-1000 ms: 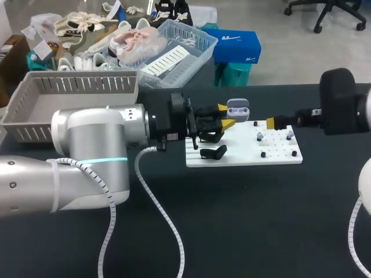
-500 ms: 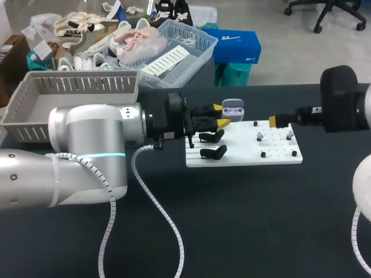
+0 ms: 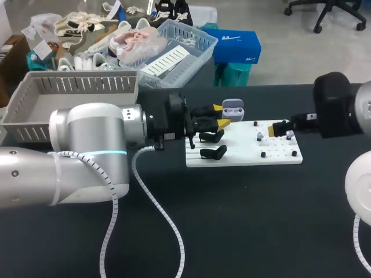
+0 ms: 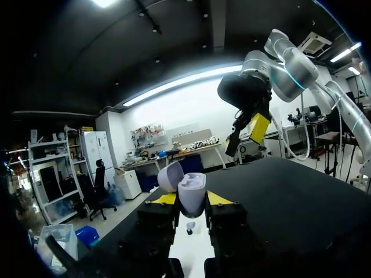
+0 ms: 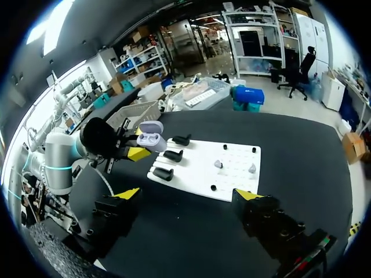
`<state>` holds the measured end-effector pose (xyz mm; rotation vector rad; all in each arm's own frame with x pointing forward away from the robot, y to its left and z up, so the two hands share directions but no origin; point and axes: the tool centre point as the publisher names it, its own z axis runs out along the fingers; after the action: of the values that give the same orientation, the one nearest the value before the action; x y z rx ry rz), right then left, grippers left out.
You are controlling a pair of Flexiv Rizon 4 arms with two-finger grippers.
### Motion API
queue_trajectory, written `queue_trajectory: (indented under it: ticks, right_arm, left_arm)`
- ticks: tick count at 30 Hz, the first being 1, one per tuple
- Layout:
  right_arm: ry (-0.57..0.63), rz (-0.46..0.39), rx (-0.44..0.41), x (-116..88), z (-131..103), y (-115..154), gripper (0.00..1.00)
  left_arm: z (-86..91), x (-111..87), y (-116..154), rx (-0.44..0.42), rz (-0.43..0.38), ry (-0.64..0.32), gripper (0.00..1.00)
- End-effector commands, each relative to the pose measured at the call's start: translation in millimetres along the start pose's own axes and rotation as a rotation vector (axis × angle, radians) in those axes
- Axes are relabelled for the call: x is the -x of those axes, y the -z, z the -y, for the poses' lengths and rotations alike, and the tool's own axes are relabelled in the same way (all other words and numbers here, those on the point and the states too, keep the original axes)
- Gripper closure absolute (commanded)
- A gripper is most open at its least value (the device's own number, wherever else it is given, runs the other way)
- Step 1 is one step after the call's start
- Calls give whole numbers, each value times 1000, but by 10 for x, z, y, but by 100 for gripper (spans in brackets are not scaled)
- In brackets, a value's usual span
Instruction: Pick up each earbud case from the left stands, insert the matching earbuds, close the lid, and place the case in the box.
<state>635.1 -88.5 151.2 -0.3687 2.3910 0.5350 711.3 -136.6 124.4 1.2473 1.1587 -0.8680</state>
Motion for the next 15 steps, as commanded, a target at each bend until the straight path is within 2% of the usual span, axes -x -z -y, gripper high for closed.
queue_trajectory:
  ticks: [1, 9, 15]
  right_arm:
    - [42, -8, -110, 7, 100, -50, 0]
    - [83, -107, -177, -87, 504, -205, 0]
    - [142, -154, -159, -91, 781, -309, 0]
  left_arm:
    - [16, 0, 0, 8, 1, -2, 100]
    - [16, 0, 0, 8, 1, -2, 100]
    - [16, 0, 0, 8, 1, -2, 100]
